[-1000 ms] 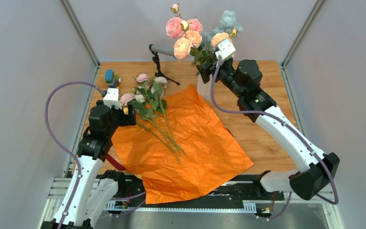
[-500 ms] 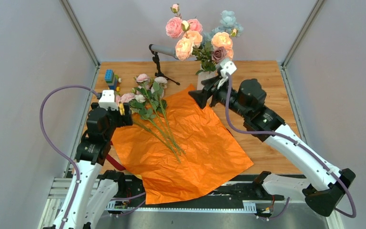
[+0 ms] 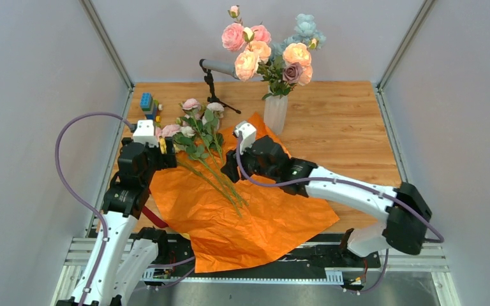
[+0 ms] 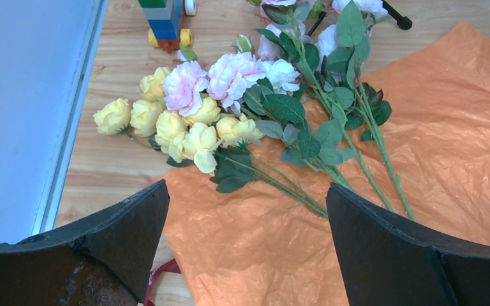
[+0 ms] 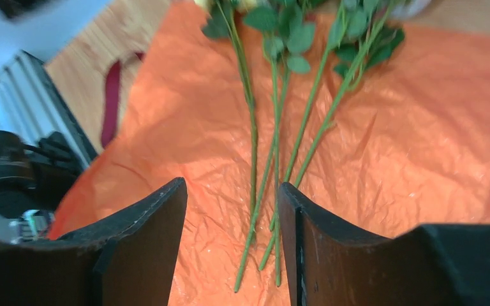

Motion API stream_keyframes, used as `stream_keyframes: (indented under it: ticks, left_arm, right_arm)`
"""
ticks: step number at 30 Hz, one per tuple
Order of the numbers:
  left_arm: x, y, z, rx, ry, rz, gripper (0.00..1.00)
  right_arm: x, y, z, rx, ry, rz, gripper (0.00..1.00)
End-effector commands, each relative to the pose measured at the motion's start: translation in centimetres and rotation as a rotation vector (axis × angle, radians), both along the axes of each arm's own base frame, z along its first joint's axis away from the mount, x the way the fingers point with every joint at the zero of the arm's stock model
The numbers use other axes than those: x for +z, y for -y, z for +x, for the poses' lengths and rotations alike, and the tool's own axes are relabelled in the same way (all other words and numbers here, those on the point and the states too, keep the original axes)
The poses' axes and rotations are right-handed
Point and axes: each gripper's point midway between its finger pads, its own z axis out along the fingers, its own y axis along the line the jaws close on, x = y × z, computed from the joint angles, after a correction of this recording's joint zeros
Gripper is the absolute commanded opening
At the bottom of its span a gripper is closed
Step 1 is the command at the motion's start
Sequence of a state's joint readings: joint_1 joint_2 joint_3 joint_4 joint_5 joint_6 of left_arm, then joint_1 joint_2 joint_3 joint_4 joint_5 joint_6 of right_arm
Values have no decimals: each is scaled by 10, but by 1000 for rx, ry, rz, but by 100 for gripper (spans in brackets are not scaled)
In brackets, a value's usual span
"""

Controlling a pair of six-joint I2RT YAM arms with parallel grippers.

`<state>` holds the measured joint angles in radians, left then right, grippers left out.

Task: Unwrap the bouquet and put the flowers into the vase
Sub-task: Pick up the fake flower from the wrapping paper.

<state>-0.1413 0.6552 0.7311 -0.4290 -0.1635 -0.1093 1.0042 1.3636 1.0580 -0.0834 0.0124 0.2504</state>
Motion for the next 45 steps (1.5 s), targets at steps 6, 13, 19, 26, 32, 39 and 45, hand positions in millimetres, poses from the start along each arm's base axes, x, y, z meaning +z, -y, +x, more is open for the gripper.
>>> stream_keyframes:
  ticks: [6,13,19,26,32,39,45]
  left_arm:
    - [2,-3,2,14,14,0,100]
    - [2,-3,2,13,16,-1,100]
    - [3,-2,2,9,17,-3,100]
    - [3,-2,2,11,18,-2,100]
    - [2,-2,2,12,15,-2,100]
    - [3,-2,2,11,16,-1,100]
    - [3,-3,1,14,16,0,100]
  right_arm:
    - [-85,-44,40,-94,-133,-150,55]
    - [-123,-56,86,-150,-186,-249,52]
    - [-146,-54,129,-215,-187,-317,51]
    - [-163,-53,149,-224,-186,-373,51]
    - [-175,-57,156,-205,-174,-404,51]
    - [-177,-61,172,-230,-130,-426,50]
    - [-181,-62,188,-264,-88,-465,46]
